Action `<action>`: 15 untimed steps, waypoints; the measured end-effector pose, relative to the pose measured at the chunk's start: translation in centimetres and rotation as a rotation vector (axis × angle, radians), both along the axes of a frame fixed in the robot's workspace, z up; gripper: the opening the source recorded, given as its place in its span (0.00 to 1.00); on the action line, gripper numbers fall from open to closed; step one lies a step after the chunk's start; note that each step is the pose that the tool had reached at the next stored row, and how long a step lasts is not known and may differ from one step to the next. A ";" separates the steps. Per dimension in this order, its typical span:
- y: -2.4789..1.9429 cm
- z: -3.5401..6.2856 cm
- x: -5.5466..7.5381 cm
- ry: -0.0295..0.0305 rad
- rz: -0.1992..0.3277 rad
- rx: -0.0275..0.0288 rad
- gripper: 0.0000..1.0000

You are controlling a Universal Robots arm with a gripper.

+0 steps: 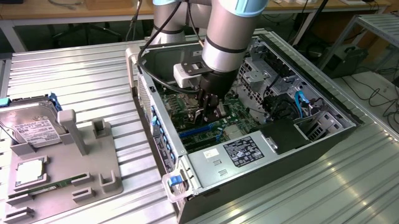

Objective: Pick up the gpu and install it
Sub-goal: 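Insert the gpu into the slot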

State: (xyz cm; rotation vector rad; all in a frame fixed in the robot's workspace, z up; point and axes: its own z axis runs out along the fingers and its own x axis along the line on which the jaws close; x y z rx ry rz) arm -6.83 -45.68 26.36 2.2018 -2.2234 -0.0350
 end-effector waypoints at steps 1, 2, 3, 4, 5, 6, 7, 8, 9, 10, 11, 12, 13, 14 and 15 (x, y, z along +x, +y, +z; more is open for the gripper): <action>0.00 -0.05 0.0 -0.0018 0.000 0.0001 0.28; -0.01 -0.06 0.0 -0.0028 0.001 -0.0002 0.28; 0.00 -0.08 0.0 -0.0044 0.002 -0.0001 0.28; 0.00 -0.11 0.0 -0.0054 0.002 0.0001 0.28; 0.00 -0.13 0.0 -0.0057 0.002 0.0000 0.28; 0.00 -0.24 0.0 -0.0060 0.002 0.0005 0.28; 0.00 -0.33 -0.1 -0.0060 0.002 0.0006 0.28; 0.00 -0.41 -0.1 -0.0059 0.002 0.0007 0.28; 0.00 -0.46 -0.1 -0.0058 0.002 0.0007 0.28; -0.01 -0.51 -0.2 -0.0057 0.002 0.0009 0.28; -0.01 -0.55 -0.3 -0.0057 0.002 0.0010 0.28; -0.01 -0.59 -0.4 -0.0058 0.002 0.0015 0.28; 0.00 -0.63 -0.5 -0.0059 0.002 0.0021 0.28; 0.00 -0.66 -0.6 -0.0058 0.002 0.0024 0.28; 0.00 -0.72 -0.6 -0.0059 0.002 0.0030 0.28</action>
